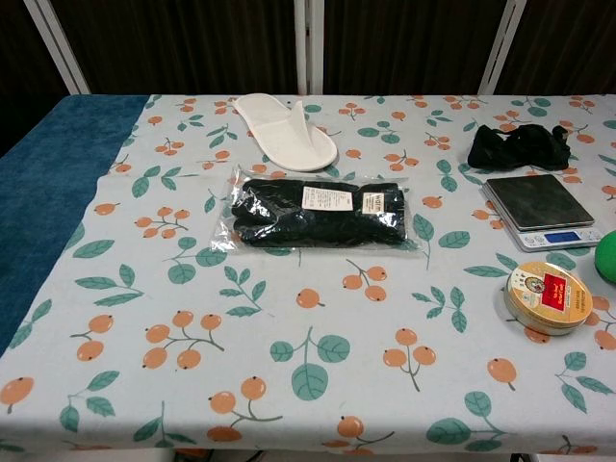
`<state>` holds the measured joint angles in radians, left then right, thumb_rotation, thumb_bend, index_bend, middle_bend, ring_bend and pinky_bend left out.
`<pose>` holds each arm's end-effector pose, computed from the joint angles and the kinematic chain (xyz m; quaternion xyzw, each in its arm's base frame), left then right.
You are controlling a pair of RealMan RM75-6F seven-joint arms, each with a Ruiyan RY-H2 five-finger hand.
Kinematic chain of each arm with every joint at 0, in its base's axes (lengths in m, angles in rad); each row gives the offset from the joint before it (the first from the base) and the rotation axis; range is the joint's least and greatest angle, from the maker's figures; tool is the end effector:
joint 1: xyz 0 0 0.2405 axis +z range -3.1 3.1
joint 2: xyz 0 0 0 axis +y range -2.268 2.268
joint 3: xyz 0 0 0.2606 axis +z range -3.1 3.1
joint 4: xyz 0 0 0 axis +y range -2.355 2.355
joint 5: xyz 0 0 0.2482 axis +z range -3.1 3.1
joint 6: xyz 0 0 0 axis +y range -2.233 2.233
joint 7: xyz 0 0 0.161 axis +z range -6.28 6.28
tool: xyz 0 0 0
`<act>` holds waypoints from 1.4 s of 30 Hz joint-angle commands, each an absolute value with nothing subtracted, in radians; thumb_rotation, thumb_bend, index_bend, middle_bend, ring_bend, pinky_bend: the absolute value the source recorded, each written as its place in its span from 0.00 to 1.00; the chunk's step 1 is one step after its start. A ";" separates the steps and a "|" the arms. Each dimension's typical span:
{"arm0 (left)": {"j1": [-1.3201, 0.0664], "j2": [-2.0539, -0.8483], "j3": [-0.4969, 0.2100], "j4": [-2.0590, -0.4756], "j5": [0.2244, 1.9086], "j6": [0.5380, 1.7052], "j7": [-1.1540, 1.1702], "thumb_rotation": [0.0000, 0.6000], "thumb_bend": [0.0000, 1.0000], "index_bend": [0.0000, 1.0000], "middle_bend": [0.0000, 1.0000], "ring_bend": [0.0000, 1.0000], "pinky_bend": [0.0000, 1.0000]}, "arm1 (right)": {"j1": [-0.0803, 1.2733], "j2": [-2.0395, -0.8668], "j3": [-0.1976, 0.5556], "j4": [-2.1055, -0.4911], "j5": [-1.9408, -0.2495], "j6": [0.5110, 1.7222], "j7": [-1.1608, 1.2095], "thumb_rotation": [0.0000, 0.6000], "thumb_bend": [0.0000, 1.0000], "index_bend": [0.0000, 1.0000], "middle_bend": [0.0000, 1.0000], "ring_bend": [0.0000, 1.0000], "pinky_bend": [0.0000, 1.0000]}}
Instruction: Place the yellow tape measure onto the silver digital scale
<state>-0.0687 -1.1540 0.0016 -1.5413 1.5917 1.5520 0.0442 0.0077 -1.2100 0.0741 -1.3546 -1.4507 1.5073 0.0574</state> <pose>-0.3320 0.1838 0.1177 -0.6287 -0.3441 -0.3819 0.5835 -0.3951 -0.1805 0.1381 0.5659 -0.3733 0.3403 0.6516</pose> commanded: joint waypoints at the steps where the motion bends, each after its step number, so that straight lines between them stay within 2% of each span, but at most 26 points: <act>1: -0.068 -1.153 0.003 -1.543 1.594 1.552 0.046 1.00 0.17 0.04 0.00 0.00 0.00 | 0.009 -1.212 0.075 -1.347 -1.442 1.497 0.062 1.00 0.21 0.00 0.00 0.00 0.00; 9: -0.064 -1.151 0.006 -1.546 1.599 1.555 0.049 1.00 0.17 0.04 0.00 0.00 0.00 | 0.022 -1.208 0.083 -1.330 -1.418 1.456 0.071 1.00 0.21 0.00 0.00 0.00 0.00; 14: -0.061 -1.152 0.007 -1.545 1.597 1.555 0.048 1.00 0.17 0.04 0.00 0.00 0.00 | 0.054 -1.197 0.100 -1.329 -1.383 1.390 0.051 1.00 0.22 0.00 0.00 0.00 0.00; 23: -0.064 -1.164 0.006 -1.529 1.585 1.537 0.040 1.00 0.17 0.04 0.00 0.00 0.00 | 0.196 -1.143 0.133 -1.381 -1.246 1.098 -0.098 1.00 0.17 0.00 0.00 0.00 0.00; 28: -0.061 -1.171 0.013 -1.525 1.583 1.530 0.046 1.00 0.17 0.04 0.00 0.00 0.00 | 0.294 -1.165 0.157 -1.368 -1.137 0.945 -0.202 1.00 0.17 0.00 0.00 0.00 0.00; 42: -0.052 -1.157 0.018 -1.534 1.585 1.536 0.041 1.00 0.17 0.04 0.00 0.00 0.00 | 0.465 -1.263 0.146 -1.319 -0.927 0.760 -0.405 1.00 0.17 0.00 0.00 0.00 0.00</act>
<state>-0.0519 -1.1561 0.0177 -1.5339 1.5857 1.5355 0.0405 0.4460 -1.2508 0.1526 -1.3251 -0.9520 0.7816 -0.3841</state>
